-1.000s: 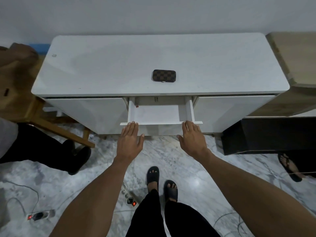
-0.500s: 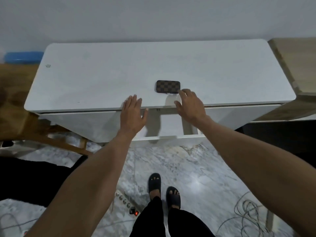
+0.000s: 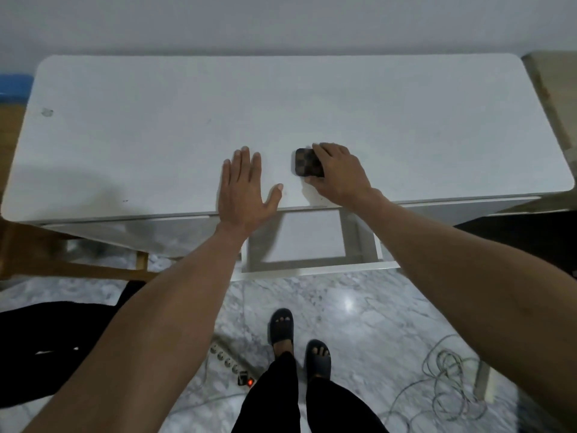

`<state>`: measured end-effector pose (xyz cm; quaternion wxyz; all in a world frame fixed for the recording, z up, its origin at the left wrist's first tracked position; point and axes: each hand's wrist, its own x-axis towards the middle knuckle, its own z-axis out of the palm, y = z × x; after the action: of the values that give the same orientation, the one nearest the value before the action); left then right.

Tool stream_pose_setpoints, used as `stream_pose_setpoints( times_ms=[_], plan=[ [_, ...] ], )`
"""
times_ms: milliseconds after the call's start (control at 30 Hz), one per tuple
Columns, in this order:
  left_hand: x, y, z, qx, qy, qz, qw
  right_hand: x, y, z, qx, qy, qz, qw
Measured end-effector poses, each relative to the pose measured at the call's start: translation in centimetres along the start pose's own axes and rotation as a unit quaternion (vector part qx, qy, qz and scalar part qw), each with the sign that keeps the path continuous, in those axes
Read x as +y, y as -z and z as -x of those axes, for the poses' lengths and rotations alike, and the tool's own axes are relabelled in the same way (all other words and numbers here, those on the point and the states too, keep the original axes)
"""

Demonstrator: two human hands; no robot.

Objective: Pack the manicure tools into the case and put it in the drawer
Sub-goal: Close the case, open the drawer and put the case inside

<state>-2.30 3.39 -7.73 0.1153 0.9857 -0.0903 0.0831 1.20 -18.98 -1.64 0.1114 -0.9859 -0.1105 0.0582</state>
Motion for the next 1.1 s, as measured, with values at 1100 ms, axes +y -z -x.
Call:
stream_pose_setpoints(
  times_ms=[1100],
  plan=[
    [0.3,-0.5,2.0,0.028,0.001,-0.022,0.999,-0.2,-5.8,11.9,-0.063,0.059,-0.008,0.996]
  ],
)
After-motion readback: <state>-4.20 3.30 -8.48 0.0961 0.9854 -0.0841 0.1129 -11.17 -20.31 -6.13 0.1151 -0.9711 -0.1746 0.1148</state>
